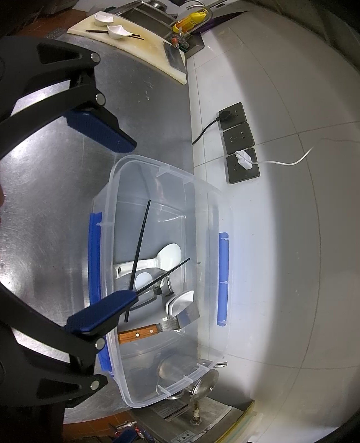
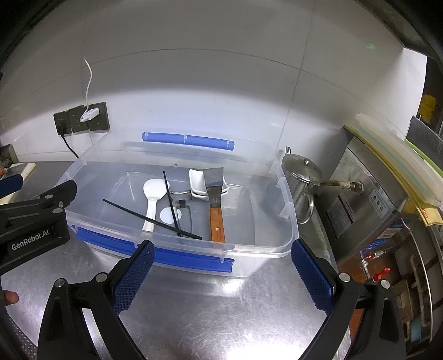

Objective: Organize utensils

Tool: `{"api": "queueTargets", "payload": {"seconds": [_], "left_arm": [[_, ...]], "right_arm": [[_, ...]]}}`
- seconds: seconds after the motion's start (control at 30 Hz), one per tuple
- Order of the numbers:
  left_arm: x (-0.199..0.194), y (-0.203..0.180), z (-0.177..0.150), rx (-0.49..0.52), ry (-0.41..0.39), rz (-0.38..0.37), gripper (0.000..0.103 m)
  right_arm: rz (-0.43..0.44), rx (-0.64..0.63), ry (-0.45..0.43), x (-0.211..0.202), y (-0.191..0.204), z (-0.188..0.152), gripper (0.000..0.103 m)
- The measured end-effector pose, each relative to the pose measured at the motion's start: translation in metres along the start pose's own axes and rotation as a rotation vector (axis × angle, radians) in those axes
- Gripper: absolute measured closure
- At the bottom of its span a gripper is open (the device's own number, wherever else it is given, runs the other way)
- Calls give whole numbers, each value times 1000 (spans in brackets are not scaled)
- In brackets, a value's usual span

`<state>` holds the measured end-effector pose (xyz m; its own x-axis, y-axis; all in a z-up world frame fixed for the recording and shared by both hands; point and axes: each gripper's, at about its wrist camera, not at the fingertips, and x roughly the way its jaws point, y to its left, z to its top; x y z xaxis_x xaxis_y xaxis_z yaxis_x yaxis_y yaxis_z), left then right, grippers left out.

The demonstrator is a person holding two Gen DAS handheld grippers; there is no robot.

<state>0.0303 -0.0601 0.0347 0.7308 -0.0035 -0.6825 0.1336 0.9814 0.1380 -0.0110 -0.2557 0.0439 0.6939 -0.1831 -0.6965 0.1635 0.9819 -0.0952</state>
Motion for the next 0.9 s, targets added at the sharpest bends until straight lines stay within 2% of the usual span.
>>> {"api": "queueTargets", "payload": {"seconds": [0.9], "left_arm": [[4, -4, 1, 4, -10, -24, 8]], "right_arm": [[-10, 5, 8, 3, 0, -1, 5]]}}
